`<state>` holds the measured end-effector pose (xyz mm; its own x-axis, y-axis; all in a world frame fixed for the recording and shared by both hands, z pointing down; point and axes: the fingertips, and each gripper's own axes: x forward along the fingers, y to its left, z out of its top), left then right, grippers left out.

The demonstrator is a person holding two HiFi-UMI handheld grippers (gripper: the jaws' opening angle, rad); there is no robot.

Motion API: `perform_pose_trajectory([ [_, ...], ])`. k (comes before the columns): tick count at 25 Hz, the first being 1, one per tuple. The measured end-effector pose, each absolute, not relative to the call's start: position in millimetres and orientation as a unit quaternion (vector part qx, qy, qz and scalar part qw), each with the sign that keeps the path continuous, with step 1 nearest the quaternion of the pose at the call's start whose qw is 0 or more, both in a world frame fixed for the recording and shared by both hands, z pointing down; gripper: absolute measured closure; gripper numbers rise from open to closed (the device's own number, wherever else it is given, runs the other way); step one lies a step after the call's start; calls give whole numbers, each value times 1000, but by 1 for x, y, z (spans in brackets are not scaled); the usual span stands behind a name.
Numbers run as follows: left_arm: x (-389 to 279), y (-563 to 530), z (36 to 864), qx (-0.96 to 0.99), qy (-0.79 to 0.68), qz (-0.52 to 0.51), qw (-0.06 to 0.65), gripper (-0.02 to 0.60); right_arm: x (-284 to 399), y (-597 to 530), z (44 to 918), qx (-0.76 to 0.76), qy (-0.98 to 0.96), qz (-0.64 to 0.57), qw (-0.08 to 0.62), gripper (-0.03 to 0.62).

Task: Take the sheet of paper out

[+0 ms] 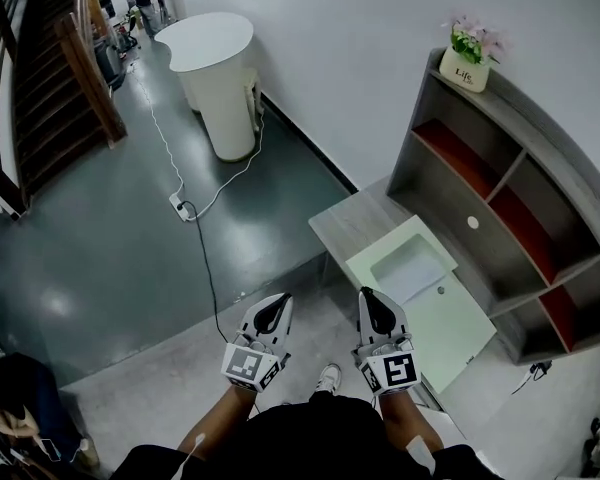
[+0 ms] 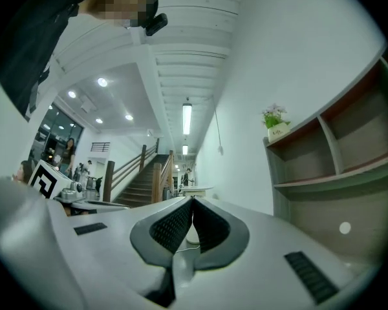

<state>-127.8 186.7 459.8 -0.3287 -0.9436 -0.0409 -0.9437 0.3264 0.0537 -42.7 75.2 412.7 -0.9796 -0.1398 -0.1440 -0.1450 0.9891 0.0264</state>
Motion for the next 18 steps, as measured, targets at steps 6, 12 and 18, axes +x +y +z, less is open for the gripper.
perform_pose_trajectory([
  [6,-130,136,453,-594,804,31,4,575,-43,28,407,-88,993,18,78,571],
  [12,-136,100,450,-592,805,25,3,575,-45,-3,412,-82,994,8,75,571],
  [18,-141,80,453,-594,804,23,-2,575,-48,-24,418,-84,994,3,73,571],
])
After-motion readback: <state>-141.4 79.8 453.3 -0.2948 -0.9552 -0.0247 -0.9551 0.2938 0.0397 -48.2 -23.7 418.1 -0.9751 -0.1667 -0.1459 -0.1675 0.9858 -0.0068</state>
